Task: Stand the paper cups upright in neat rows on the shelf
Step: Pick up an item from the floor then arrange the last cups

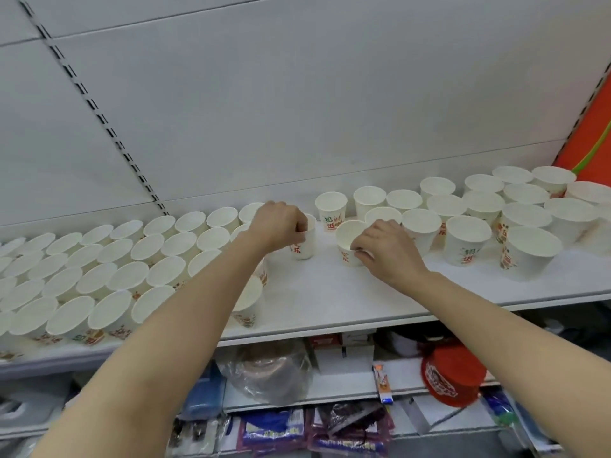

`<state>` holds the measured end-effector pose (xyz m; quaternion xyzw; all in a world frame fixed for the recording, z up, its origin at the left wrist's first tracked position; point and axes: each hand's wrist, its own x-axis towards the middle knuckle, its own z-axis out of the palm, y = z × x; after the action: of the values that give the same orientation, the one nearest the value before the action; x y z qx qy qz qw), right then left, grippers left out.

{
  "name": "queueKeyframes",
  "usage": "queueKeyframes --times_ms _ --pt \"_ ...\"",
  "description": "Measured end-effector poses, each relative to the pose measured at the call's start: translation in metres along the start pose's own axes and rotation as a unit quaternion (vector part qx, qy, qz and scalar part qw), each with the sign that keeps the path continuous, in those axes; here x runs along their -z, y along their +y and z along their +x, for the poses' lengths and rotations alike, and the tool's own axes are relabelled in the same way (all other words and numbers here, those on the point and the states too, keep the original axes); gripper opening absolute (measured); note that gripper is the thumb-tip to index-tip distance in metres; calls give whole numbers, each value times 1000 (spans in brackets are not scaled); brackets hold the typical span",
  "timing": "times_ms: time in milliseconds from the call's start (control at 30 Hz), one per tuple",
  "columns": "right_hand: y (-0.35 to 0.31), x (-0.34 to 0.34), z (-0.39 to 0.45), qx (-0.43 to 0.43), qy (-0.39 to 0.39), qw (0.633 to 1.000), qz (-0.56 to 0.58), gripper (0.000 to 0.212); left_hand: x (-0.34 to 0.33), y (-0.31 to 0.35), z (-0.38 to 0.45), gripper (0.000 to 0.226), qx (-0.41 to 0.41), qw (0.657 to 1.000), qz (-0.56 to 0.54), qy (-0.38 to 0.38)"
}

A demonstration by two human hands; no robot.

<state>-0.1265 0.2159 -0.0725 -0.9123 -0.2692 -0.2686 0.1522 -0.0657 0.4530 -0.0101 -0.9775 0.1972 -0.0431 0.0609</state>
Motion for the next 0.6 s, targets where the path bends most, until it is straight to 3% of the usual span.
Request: queueKeyframes --times_ms 400,533,600 --pt "-17 -12 15 33 5 998 61 9 -2 -20 4 14 34 999 18 -3" --pt "-23 -23 24 14 11 997 71 9 -3 -23 12 16 26 999 -19 -13" --pt "-27 -26 29 -1 8 997 81 10 -2 -32 15 32 3 997 -74 -7"
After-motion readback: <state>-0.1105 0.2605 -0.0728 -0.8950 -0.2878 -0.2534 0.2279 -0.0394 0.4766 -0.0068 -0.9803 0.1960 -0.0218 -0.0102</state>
